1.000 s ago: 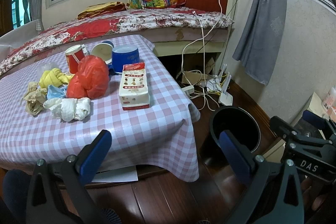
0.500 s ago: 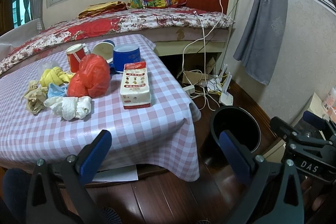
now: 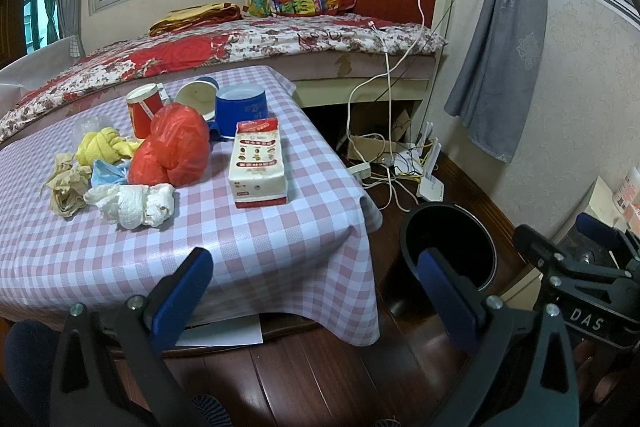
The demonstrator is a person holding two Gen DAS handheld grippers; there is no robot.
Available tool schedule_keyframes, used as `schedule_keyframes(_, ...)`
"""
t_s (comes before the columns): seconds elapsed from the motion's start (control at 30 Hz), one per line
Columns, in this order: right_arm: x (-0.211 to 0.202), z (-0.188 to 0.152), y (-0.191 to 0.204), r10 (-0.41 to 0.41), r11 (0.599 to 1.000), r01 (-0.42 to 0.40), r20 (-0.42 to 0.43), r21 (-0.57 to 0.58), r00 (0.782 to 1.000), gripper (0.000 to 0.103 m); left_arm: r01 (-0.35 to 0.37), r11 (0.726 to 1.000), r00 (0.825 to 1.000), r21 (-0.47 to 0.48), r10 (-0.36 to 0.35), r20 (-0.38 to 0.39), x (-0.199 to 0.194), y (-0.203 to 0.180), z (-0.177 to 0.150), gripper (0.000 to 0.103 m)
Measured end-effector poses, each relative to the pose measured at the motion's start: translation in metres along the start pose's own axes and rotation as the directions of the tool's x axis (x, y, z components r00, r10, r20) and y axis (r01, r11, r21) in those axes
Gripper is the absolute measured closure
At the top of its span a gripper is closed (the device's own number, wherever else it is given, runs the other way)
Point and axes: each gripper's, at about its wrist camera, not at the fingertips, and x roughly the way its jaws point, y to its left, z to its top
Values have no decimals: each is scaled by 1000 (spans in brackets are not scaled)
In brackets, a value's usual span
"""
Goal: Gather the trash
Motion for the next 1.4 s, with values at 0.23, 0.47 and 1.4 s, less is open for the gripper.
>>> schedule_keyframes(0.23, 1, 0, 1, 2, 1000, -2, 1, -1, 1000, 0, 0, 1000, 1000, -2, 0, 4, -1, 1, 0, 0)
schedule_keyframes(0.47, 5, 1, 8, 27, 1000, -27, 3, -16, 1000, 0, -36, 998, 999, -54, 37, 13, 0, 26, 2, 0)
schedule_keyframes(1.4, 58, 43, 177, 336, 900, -324, -9, -290, 942, 0, -190, 947, 982, -258, 186, -42, 40, 180, 4, 15)
